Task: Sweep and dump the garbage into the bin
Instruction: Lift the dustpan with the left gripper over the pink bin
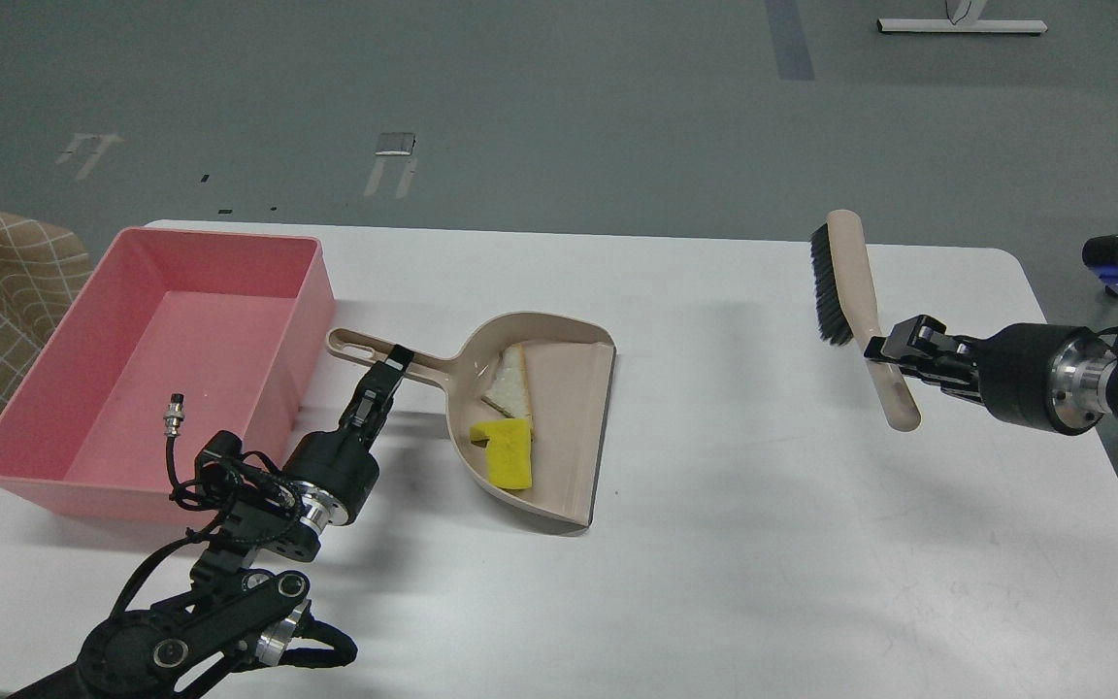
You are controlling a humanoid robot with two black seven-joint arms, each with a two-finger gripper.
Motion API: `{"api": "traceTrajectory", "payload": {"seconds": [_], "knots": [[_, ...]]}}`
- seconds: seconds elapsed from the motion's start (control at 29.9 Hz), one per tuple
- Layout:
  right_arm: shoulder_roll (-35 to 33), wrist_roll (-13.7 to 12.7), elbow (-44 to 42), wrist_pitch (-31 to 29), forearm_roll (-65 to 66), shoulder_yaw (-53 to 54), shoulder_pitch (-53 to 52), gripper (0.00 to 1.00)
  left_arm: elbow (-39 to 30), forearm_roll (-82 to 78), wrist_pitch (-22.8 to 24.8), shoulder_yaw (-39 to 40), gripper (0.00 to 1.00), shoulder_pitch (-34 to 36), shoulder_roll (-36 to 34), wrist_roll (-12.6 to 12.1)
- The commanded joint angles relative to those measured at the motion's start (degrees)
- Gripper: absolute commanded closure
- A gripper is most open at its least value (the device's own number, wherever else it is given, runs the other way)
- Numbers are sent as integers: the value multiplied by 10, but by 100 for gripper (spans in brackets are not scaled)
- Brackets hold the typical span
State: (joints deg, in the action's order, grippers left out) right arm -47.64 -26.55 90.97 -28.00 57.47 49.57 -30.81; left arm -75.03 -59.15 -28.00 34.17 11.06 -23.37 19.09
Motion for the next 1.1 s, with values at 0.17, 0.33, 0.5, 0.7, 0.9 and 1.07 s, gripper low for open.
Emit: {"api": "traceTrajectory", "payload": {"seconds": [0.17, 0.33, 0.5, 0.7, 0.9, 1.07], "knots": [[2, 0, 0, 0, 0, 1, 0, 100, -39, 1, 0, 3, 100, -1, -14, -8], [3, 0, 0, 0, 0, 0, 1, 100, -56, 1, 0, 5, 100, -3, -24, -13], [4, 0, 0, 0, 0, 0, 1, 100, -70, -1, 0, 5, 100, -6, -28, -15], [4, 0, 0, 0, 0, 0, 1, 100, -81, 0, 0, 7, 100, -7, -43, -17], [4, 0, -1, 0, 0, 0, 5, 100, -81, 0, 0, 8, 100, -7, -53, -29], [4, 0, -1, 0, 0, 0, 6, 100, -88, 4, 0, 12, 100, -6, -71, -40]]}}
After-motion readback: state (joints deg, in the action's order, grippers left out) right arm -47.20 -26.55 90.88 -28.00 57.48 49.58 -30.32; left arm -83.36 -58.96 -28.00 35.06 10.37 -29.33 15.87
